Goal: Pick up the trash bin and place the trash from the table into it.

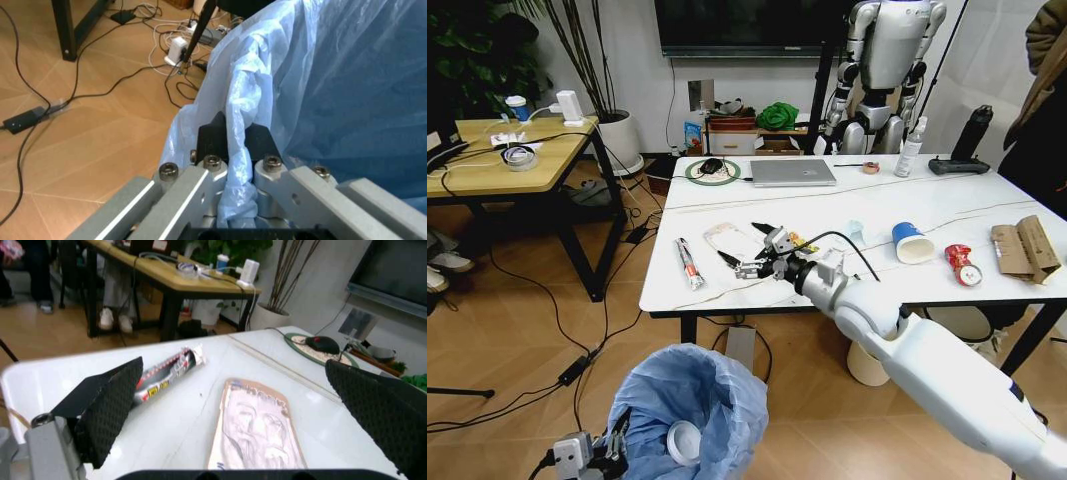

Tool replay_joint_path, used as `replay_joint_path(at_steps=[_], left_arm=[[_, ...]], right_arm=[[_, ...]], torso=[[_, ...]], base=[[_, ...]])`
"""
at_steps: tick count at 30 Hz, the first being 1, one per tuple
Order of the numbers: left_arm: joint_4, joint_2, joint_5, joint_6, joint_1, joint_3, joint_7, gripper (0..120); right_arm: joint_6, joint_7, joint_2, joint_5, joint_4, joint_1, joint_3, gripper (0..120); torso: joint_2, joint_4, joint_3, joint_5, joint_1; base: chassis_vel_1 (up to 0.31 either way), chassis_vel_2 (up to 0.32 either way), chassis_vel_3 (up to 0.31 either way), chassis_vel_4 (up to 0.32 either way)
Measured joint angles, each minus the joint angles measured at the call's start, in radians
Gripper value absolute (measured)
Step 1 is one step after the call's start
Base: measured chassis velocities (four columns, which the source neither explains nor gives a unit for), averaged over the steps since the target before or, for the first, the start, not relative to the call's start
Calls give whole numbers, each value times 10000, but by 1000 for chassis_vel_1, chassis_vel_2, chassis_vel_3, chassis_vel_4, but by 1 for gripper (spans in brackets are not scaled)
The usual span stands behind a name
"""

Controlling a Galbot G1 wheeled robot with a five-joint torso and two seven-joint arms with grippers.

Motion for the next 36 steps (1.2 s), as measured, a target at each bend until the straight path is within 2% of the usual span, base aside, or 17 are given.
replay_joint_path(at_steps=[17, 20, 26, 29, 33, 36], left_arm=[[-26, -110, 43, -49, 29, -66, 17, 0], [-25, -108, 30, -48, 8, -67, 18, 0], [23, -63, -44, -48, -37, -96, 14, 0], [23, -49, -69, -46, -43, -109, 12, 0], [44, -41, -79, -37, -49, -109, 5, 0], [52, -32, -80, -36, -48, -104, 4, 0]], right_arm=[[307, -533, 949, -1397, -2538, 662, -451, 99], [350, -544, 995, -1503, -2707, 689, -449, 93], [370, -550, 1028, -1539, -2908, 723, -452, 67], [370, -555, 1016, -1539, -2912, 725, -474, 59], [377, -581, 981, -1611, -2912, 698, -511, 39], [390, -591, 963, -1647, -2912, 658, -513, 33]], torso=[[0, 1, -1, -1, 0], [1, -1, -2, -1, 0], [1, 0, -2, -1, 0], [1, 0, -2, -1, 0], [1, 0, -2, -1, -1], [1, 0, -2, 0, 0]], base=[[0, 0, 0, 0], [0, 0, 0, 0], [0, 0, 0, 0], [0, 0, 0, 0], [0, 0, 0, 0], [0, 0, 0, 0]])
